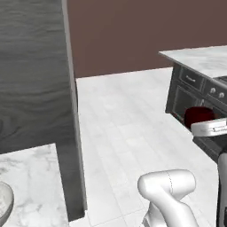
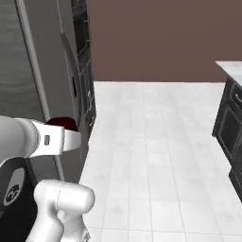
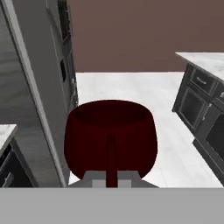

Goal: Clear the mugs and bowl far away from the sink.

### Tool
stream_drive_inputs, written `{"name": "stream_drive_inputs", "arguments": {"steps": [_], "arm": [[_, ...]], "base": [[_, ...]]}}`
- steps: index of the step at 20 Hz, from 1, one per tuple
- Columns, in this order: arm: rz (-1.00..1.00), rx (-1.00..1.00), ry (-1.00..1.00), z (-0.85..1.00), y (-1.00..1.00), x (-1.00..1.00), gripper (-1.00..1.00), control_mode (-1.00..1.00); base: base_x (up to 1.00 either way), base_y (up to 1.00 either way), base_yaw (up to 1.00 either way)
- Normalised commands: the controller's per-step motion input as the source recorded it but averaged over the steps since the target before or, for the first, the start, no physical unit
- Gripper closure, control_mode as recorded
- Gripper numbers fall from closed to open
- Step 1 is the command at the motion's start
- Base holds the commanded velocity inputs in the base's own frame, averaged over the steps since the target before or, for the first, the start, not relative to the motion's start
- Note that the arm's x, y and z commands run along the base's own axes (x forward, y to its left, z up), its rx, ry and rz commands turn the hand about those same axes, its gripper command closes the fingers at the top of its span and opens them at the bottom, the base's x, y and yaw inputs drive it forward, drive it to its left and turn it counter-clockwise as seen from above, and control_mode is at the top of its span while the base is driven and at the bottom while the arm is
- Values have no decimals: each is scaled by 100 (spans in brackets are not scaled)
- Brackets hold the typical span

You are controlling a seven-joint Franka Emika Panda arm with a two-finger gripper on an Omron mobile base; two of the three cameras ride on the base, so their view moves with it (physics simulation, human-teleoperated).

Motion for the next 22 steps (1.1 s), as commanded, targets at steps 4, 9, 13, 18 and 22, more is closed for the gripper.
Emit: {"name": "stream_drive_inputs", "arguments": {"steps": [4,9,13,18,22], "arm": [[0,0,0,0,0,0,100,100],[0,0,0,0,0,0,100,100],[0,0,0,0,0,0,100,100],[0,0,0,0,0,0,100,100],[0,0,0,0,0,0,100,100]], "base": [[0,0,-100],[0,0,-100],[0,-1,-99],[11,-18,-88],[66,-19,-44]]}}
